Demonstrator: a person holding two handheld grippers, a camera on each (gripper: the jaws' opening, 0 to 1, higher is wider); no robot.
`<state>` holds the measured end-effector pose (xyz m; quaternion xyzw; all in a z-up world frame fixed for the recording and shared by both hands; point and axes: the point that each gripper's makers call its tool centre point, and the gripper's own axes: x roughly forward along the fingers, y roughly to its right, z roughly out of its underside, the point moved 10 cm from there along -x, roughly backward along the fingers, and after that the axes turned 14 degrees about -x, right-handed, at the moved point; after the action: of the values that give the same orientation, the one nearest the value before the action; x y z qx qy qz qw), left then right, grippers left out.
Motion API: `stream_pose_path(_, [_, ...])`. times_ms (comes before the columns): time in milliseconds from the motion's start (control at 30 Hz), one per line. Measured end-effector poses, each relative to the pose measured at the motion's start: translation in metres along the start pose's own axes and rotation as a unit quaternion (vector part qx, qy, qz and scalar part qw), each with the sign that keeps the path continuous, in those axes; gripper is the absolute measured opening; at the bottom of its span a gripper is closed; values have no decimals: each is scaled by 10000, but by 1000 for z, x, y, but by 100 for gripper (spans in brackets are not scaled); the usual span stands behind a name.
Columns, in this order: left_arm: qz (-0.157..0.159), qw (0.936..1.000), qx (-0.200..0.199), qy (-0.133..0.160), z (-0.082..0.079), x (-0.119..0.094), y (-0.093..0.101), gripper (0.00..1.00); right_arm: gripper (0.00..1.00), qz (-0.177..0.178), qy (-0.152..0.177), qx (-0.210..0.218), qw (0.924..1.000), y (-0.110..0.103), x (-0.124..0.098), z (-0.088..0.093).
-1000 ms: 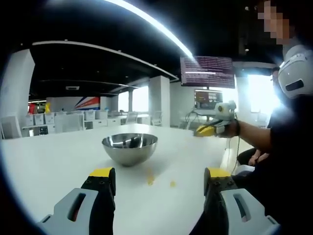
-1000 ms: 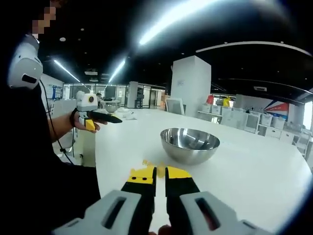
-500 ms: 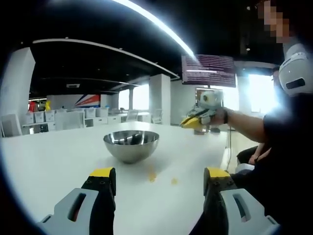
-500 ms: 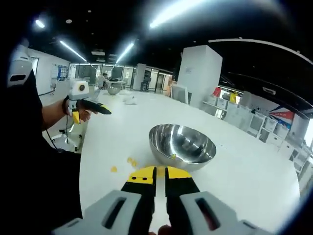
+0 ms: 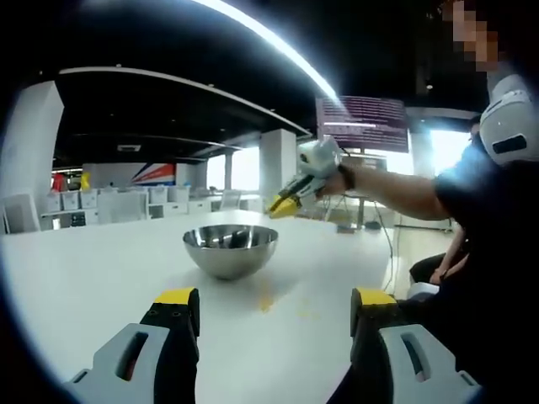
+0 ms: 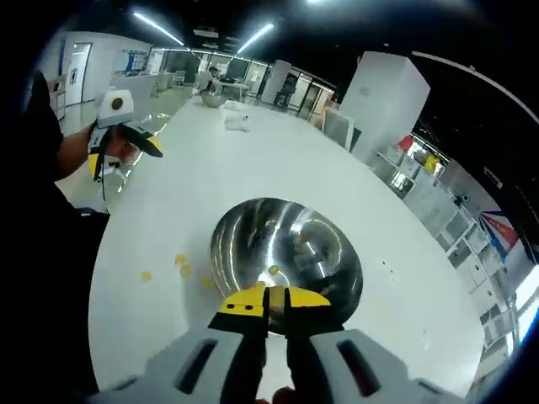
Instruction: Pick up the QQ candy scattered on the table and place it into the stainless steel bowl on the table
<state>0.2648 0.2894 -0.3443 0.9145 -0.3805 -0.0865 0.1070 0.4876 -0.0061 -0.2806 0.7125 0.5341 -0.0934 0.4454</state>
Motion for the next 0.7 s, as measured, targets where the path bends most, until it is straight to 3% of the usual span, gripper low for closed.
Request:
stream_pose_path(200, [-21,10000,3,25,-1,-2,-2,74,9,-378,-641,-536,9958,17,35,-2])
stream_pose_path(333, [-42,10000,-13,55,-1,-5,-4,74,9,-533,-920,-745,9915,15,43,-5])
stream_pose_path(533, [-104,9999,-57,110,-1,-9,-8,74,11,-676,-1062,-868,9882,18,47,-4])
stream_pose_path(700, [-75,9999,-68,98,0,-7,-9,74,19,-690,-1080,-837,9882,23,47,-3])
